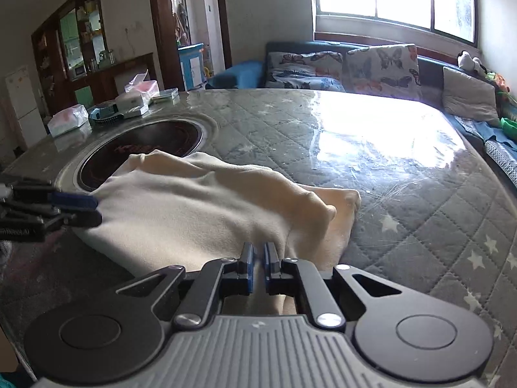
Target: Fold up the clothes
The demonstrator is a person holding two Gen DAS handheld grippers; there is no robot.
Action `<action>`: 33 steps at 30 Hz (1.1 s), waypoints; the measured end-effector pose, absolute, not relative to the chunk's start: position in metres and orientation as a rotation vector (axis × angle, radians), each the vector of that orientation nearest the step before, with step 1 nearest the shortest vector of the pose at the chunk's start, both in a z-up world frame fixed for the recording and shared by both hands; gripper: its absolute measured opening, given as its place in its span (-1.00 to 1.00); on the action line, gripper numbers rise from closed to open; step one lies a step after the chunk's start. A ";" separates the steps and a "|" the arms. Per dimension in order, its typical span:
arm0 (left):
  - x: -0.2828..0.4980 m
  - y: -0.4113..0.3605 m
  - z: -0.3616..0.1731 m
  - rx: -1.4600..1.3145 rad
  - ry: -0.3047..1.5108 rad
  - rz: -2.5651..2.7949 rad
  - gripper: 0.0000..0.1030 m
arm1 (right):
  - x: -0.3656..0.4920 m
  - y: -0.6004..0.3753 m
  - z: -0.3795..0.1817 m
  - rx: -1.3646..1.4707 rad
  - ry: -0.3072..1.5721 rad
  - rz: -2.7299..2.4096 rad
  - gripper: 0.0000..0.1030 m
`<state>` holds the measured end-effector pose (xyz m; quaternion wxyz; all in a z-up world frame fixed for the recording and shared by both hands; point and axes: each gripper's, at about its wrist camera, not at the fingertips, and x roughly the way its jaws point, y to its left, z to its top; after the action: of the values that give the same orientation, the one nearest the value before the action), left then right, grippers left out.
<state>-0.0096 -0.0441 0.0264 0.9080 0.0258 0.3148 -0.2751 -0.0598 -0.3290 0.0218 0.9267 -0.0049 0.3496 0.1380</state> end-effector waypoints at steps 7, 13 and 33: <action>0.017 -0.061 0.039 0.065 0.644 -0.526 -0.33 | -0.037 -0.329 0.040 -0.004 0.716 0.296 -0.87; 0.056 -0.089 0.036 0.098 0.686 -0.473 -0.33 | 0.005 -0.318 0.038 0.034 0.745 0.305 -0.85; 0.039 -0.065 0.038 0.078 0.701 -0.471 -0.26 | -0.043 -0.277 0.051 -0.152 0.702 0.471 -0.70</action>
<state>0.0395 -0.0649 0.0380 0.9114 0.0376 0.3401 -0.2285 -0.0432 -0.2773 0.0510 0.9091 -0.0734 0.3405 0.2285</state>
